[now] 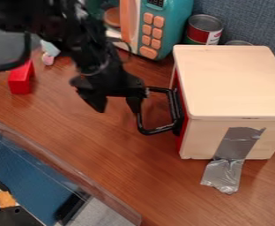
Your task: Open the drawer
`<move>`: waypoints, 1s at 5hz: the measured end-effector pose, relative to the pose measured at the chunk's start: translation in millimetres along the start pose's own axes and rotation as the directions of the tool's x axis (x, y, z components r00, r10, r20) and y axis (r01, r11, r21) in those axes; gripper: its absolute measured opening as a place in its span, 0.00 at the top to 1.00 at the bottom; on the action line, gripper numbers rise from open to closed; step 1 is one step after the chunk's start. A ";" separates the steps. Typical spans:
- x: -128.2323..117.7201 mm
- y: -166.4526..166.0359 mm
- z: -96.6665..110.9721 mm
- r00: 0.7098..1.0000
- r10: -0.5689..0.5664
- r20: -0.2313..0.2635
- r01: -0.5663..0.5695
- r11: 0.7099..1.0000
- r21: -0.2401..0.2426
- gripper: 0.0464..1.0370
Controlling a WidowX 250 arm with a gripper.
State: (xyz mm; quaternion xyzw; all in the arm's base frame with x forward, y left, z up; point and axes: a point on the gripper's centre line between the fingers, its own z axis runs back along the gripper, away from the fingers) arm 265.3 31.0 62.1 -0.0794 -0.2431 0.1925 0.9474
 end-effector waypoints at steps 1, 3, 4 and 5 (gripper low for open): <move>9.3 -12.2 -8.5 0.998 0.052 0.031 -0.052 0.999 -0.012 0.04; 19.5 -31.6 -19.3 0.997 0.073 0.033 -0.072 0.997 -0.012 0.04; 15.0 -28.0 -31.3 0.996 0.085 0.005 -0.085 0.996 0.006 0.04; 10.9 -23.7 -39.1 0.997 0.073 -0.011 -0.072 0.997 0.028 0.09</move>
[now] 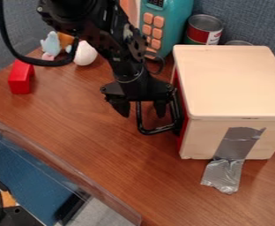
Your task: Open the drawer
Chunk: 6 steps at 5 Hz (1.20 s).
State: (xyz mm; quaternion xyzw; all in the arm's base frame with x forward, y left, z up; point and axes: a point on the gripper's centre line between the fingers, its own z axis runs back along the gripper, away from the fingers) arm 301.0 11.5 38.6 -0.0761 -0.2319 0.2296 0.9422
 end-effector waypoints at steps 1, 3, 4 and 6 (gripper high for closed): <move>-2.9 3.2 -4.6 1.000 -0.016 -0.013 0.017 1.000 0.013 0.38; -3.3 15.0 7.3 0.998 -0.054 -0.019 0.055 0.998 0.023 0.83; -3.9 35.4 14.9 0.999 -0.042 -0.017 0.043 0.996 0.074 0.85; -8.5 68.3 21.6 0.999 -0.014 -0.052 0.020 0.994 0.105 0.87</move>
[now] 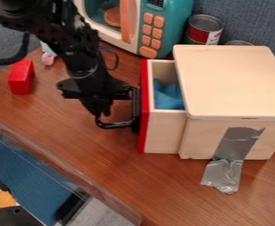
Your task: Open the drawer
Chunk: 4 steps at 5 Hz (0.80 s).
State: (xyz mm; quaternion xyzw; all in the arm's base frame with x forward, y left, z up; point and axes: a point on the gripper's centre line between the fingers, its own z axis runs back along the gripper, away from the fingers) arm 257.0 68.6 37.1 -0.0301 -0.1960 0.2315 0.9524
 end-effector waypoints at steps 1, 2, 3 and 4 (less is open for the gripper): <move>-1.0 6.4 0.1 1.000 0.001 -0.006 -0.001 1.000 0.002 0.88; -2.0 20.7 3.9 1.000 0.001 -0.009 -0.001 1.000 0.021 0.89; -5.3 24.1 6.8 1.000 0.010 0.003 -0.010 1.000 0.030 0.89; -11.1 28.2 12.3 0.998 0.051 0.027 -0.053 0.997 0.056 0.89</move>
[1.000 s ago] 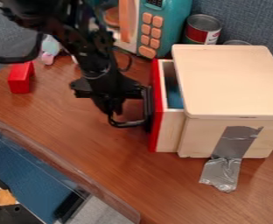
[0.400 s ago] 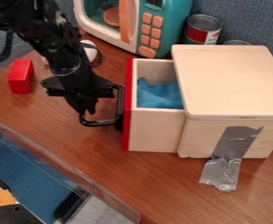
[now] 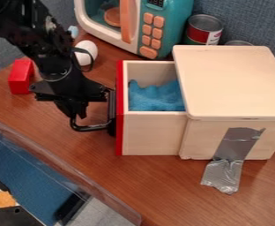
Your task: Open the drawer
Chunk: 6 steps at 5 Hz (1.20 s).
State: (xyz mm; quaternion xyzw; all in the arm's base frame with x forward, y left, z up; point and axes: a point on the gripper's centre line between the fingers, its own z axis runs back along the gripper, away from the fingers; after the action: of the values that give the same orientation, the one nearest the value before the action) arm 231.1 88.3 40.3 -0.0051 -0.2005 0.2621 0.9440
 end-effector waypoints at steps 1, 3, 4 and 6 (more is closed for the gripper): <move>-5.5 -4.8 5.5 1.000 0.019 0.014 -0.019 1.000 0.011 0.89; -7.5 -7.6 7.4 1.000 0.014 0.008 -0.014 1.000 -0.019 0.89; -8.1 -2.2 7.5 1.000 0.009 -0.007 -0.009 1.000 -0.023 0.89; -7.8 5.4 6.5 1.000 -0.010 -0.020 0.010 1.000 -0.021 0.85</move>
State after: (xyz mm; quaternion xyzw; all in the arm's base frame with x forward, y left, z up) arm 219.9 88.4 42.7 -0.0164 -0.1939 0.2553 0.9471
